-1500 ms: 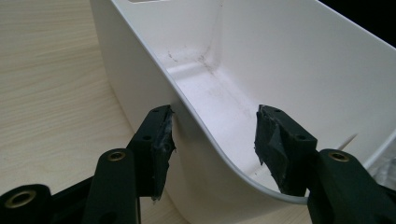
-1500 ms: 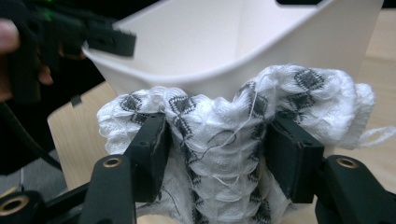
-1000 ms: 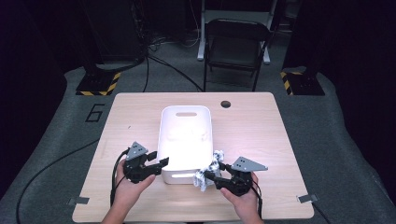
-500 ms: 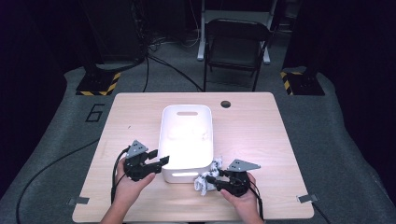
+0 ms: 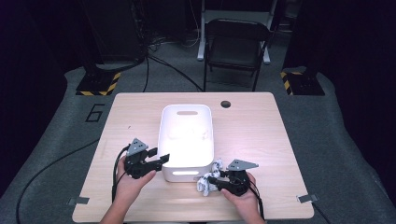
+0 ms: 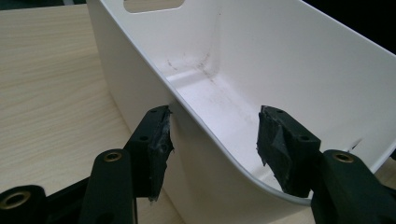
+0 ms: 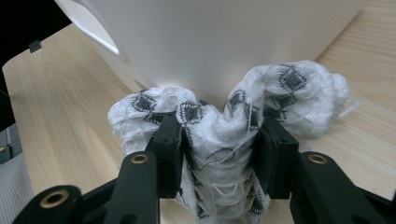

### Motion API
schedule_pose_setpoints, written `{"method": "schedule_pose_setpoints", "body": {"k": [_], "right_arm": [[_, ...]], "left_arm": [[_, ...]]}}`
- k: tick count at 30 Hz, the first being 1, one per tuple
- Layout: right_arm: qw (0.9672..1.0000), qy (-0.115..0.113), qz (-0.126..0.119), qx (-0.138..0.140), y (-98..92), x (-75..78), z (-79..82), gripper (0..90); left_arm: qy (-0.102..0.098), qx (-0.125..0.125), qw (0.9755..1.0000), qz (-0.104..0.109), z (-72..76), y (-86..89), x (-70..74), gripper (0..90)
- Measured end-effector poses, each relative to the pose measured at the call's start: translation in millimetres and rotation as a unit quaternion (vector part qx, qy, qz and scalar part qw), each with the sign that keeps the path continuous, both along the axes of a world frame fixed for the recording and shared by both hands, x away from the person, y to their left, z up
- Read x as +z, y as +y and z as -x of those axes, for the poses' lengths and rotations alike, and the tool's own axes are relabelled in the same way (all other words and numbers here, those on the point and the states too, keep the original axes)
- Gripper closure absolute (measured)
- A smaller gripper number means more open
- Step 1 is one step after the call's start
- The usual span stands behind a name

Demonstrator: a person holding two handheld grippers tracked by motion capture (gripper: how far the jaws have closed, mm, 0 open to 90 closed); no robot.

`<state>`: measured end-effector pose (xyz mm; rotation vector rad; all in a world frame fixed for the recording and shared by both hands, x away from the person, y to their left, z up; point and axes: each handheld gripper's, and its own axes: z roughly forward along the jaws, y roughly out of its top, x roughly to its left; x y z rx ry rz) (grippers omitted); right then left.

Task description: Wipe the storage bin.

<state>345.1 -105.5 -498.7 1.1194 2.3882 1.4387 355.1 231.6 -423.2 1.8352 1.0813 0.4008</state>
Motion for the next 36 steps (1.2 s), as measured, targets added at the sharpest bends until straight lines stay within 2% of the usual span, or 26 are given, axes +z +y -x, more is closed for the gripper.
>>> {"method": "schedule_pose_setpoints", "body": {"k": [2,7,11,16,24,36], "right_arm": [[1.0,-0.001,-0.006,-0.007,-5.3,2.0,-0.2,58.5],[0.9997,-0.008,-0.014,-0.02,-17.1,6.2,0.8,59.0],[0.999,-0.011,-0.021,-0.039,-26.0,8.0,0.4,58.2],[0.9984,-0.012,-0.028,-0.048,-32.3,9.6,-0.2,58.2],[0.9976,-0.015,-0.031,-0.059,-41.3,12.0,-1.5,58.2],[0.9953,-0.02,-0.041,-0.085,-56.8,18.2,-4.4,58.4]], "left_arm": [[-0.004,-0.001,1.0,-0.009,0.6,-0.7,1.2,44.6],[-0.013,-0.006,0.9998,-0.013,2.3,1.7,7.1,43.8],[-0.021,-0.004,0.9998,-0.005,2.7,6.1,13.0,43.3],[-0.033,-0.005,0.9995,0.0,4.3,10.8,19.5,42.3],[-0.033,0.007,0.9994,0.009,3.1,23.7,24.4,42.2],[-0.029,0.029,0.9991,0.008,0.3,44.2,24.2,42.2]]}}
